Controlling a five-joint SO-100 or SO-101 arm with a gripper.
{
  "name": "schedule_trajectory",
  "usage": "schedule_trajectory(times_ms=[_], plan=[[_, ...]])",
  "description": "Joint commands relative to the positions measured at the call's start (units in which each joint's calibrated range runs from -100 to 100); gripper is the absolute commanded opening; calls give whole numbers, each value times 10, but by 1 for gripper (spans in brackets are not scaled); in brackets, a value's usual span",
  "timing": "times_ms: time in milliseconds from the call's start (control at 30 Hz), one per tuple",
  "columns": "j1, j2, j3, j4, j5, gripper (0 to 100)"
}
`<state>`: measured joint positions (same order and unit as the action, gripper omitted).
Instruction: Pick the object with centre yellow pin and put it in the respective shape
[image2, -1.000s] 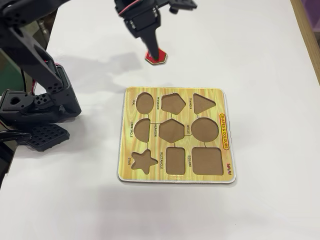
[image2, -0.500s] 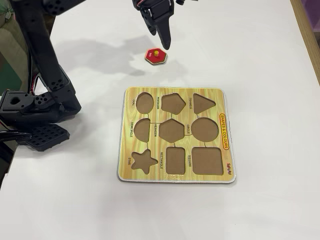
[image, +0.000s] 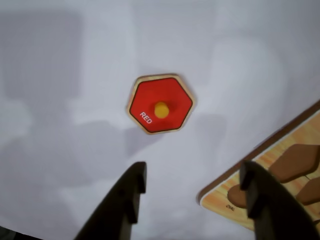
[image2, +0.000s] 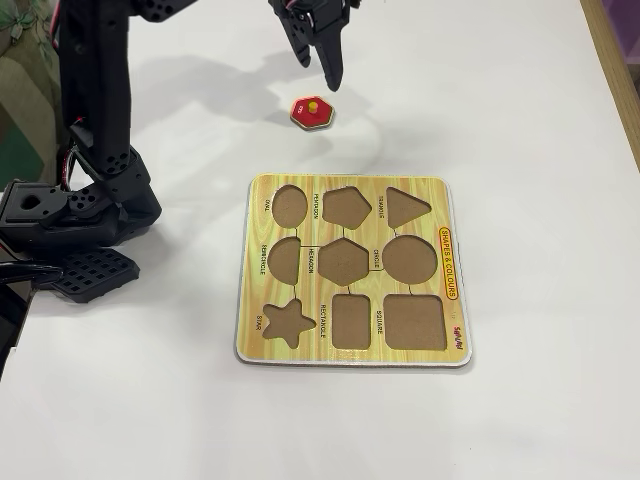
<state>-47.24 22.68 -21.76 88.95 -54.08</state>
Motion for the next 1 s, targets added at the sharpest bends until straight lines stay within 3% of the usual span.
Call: schedule_trajectory(times_ms=[0, 667, 967], plan=[[-4, 12, -42, 3, -1, 21], [-18, 108, -70, -6, -8, 21], [-29, 128, -69, -80, -7, 21]])
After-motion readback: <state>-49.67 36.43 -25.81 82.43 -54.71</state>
